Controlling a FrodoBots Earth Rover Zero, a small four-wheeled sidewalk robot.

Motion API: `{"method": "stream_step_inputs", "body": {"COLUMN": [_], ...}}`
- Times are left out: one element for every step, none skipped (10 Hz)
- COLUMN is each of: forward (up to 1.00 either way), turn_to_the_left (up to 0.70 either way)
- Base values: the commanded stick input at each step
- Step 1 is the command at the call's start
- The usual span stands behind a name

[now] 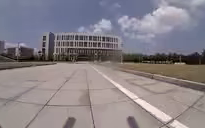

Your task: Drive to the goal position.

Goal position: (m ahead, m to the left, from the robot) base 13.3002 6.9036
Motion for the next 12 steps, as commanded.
{"method": "stream_step_inputs", "body": {"forward": [0.70, 0.70, 0.70, 0.70, 0.70, 0.70, 0.70, 0.70, 0.70, 0.70, 0.70, 0.70], "turn_to_the_left": [0.00, 0.00, 0.00, 0.00, 0.00, 0.00, 0.00, 0.00, 0.00, 0.00, 0.00, 0.00]}}
